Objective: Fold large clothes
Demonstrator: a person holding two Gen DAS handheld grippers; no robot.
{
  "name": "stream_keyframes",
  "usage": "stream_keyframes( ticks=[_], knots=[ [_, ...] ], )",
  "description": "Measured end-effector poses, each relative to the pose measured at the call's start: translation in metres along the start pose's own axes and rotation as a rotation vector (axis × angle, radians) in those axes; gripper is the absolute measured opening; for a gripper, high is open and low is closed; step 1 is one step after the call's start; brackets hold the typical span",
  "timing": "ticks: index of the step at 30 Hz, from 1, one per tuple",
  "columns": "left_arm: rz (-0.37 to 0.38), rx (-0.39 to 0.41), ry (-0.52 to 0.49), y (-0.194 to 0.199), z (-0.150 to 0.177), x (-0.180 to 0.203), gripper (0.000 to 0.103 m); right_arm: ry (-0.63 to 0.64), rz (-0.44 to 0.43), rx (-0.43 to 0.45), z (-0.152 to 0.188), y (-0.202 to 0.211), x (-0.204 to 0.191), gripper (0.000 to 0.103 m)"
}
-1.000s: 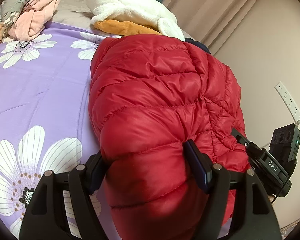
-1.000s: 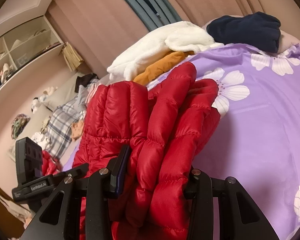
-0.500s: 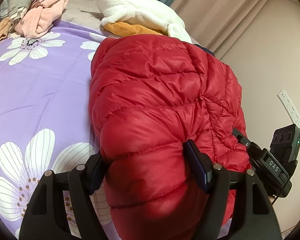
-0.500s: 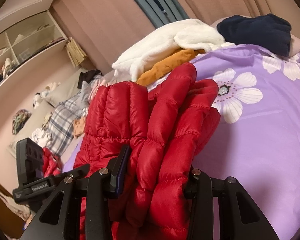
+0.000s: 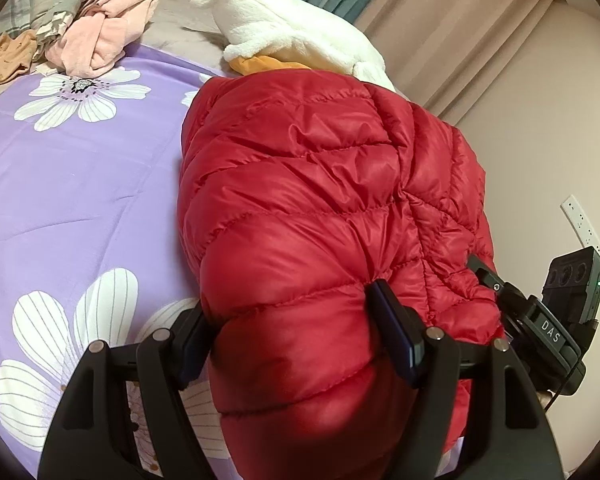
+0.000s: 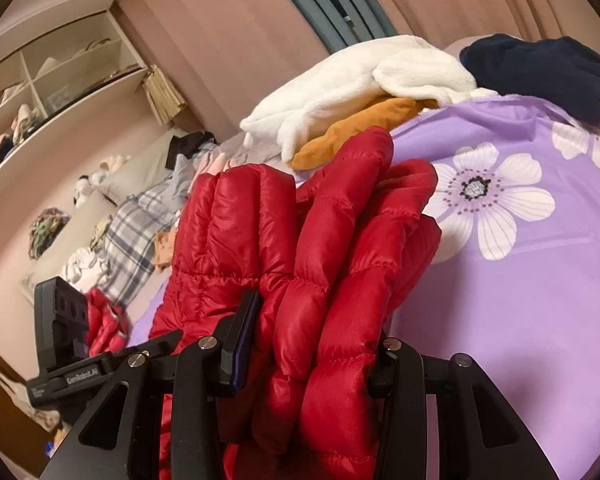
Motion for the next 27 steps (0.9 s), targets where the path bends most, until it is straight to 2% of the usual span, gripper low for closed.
stream_keyframes(
  ticks=[27],
  knots=[
    [-0.018, -0.043, 0.01, -0.022, 0.007, -0.01, 0.074, -0.033, 0.045, -0.04, 0.01, -0.017, 0.007, 0.042]
  ],
)
Point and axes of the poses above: each gripper's, at about its wrist camera, not at the fingertips, and y roughly against the way its jaws point, x to its right, z to its underside, the point moved 4 cm from there along -y, roughly the way its jaws point, and after that the axes turned 11 degrees about -y, right-handed, at the moved point
